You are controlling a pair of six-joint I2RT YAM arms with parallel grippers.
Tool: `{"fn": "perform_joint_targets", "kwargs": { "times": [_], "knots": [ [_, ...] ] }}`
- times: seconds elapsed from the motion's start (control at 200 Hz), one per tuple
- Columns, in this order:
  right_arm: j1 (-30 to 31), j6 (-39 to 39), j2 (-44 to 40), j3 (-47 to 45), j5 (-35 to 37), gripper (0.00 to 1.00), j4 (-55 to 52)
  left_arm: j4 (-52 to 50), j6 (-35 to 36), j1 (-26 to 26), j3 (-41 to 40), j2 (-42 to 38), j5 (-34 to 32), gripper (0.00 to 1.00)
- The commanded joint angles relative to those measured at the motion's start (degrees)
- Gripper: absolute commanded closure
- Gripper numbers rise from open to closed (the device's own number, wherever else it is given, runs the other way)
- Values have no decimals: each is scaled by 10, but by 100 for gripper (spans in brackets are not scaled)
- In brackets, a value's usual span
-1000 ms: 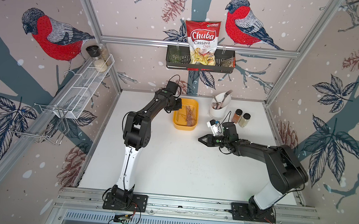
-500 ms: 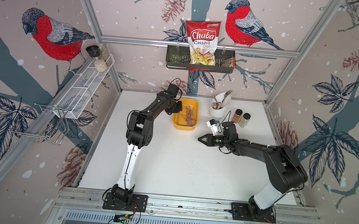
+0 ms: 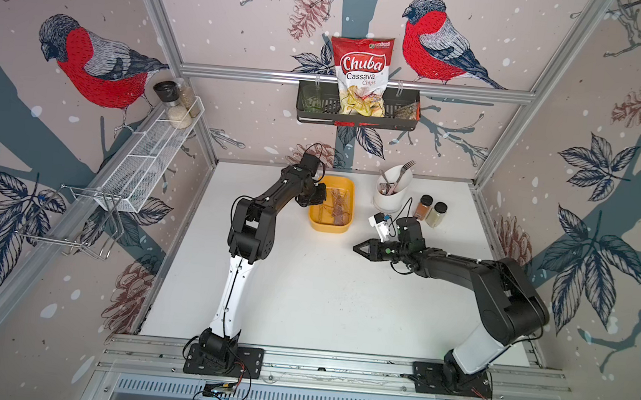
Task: Put the scattered rulers into the storage box
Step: Place the ruler in the storage box.
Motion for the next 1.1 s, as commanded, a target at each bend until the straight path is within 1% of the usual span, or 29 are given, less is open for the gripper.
{"fn": "perform_joint_targets", "kwargs": {
  "times": [0.0, 0.285, 0.375, 0.44, 0.7, 0.845, 1.025, 1.09],
  "knots": [
    [1, 9, -1, 1, -9, 80, 18, 8, -8, 1, 3, 4, 14, 100],
    [0, 9, -2, 2, -9, 80, 16, 6, -8, 0, 1, 10, 17, 100],
    [1, 9, -3, 2, -9, 80, 16, 9, -9, 0, 1, 10, 17, 90],
    [0, 8, -3, 3, -9, 80, 14, 10, -11, 0, 2, 9, 18, 85],
    [0, 4, -11, 3, -6, 80, 7, 14, -19, 0, 8, -9, 16, 79],
    [0, 3, -14, 5, -4, 80, 2, 15, -23, 0, 20, -20, 13, 78],
    [0, 0, -22, 6, 4, 80, -7, 17, -21, 0, 28, -45, -14, 77],
    [-2, -1, -32, 6, 12, 80, -11, 26, -15, -1, 14, -67, -28, 76]
  ]
}}
